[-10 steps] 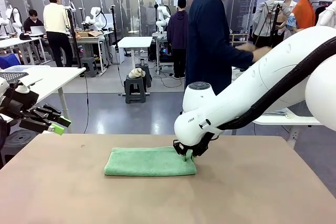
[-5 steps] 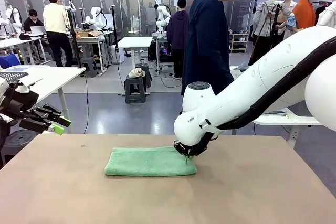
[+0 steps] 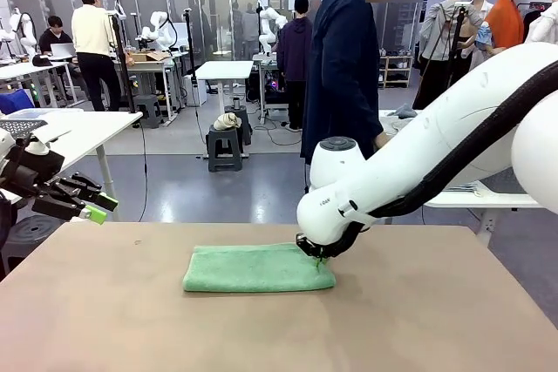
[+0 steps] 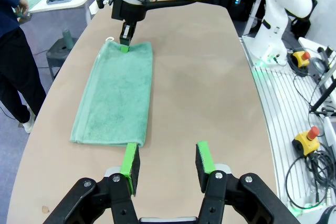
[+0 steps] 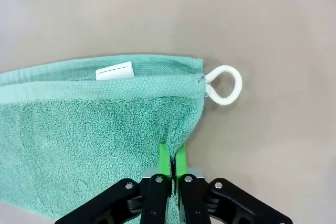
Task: Fold the towels and place them in the basket.
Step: When a person lays out a Towel with hook on the table, fold it in half twice.
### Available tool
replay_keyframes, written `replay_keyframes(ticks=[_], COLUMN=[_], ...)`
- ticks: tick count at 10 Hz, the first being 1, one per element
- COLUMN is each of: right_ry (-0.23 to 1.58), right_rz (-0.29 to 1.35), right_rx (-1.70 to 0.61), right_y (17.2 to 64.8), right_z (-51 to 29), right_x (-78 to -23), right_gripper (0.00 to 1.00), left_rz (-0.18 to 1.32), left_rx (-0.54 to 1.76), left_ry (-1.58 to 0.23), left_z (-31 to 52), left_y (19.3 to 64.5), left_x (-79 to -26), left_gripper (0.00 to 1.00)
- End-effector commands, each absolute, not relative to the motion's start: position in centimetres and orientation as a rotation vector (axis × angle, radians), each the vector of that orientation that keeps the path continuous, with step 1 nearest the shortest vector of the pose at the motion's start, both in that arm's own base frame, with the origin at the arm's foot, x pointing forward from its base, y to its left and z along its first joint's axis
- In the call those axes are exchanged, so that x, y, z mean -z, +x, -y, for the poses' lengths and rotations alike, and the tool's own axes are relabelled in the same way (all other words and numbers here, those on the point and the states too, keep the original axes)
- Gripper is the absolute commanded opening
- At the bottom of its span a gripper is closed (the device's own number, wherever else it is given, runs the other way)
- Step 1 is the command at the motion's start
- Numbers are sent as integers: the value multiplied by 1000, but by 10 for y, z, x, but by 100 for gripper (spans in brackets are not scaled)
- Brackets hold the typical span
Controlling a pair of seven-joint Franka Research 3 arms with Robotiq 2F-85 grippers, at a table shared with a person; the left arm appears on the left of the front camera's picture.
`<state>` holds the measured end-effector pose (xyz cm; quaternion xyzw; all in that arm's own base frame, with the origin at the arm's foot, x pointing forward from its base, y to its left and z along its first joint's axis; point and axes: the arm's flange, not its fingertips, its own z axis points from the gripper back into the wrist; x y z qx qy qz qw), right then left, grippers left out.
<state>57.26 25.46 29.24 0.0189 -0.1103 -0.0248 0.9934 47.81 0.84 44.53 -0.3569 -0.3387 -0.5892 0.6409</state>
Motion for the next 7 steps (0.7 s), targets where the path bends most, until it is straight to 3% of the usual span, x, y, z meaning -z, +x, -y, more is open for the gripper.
replay_keyframes(ticks=[1,7], right_ry=[9,8], right_rz=[234,267], right_rx=[10,65], right_y=[556,542], right_z=[-218,-149], right_x=[-288,-289], right_gripper=[0,0], left_rz=[778,778], left_rx=[1352,1352], left_ry=[-823,-823], left_z=[-10,-10], left_y=[478,478], left_x=[-447,-447], left_gripper=[56,56])
